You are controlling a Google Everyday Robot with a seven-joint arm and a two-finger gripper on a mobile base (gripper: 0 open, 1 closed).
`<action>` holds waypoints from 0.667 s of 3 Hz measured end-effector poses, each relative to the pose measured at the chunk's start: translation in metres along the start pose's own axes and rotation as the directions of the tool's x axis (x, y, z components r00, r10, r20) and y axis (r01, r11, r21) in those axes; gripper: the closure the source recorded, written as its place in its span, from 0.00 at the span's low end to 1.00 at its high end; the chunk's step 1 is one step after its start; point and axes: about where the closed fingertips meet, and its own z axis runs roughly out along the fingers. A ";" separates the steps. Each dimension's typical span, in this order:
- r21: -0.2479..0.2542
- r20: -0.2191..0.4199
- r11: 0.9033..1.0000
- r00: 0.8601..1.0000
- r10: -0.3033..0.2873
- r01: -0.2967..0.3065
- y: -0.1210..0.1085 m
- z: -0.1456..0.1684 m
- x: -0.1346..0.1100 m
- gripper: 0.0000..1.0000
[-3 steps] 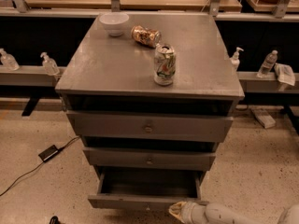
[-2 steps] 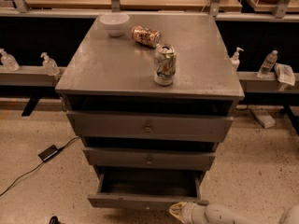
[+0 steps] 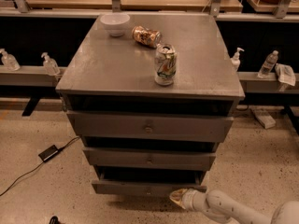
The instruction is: Close bottom drawer
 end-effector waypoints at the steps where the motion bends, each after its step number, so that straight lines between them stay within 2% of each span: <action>1: -0.003 0.015 1.000 1.000 0.001 -0.001 -0.004 0.006 -0.002 1.00; 2: 0.027 0.069 1.000 0.998 -0.007 0.005 -0.036 0.025 -0.012 1.00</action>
Offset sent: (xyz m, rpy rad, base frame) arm 0.1130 0.0062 -0.0011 0.1189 -0.1394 -0.0277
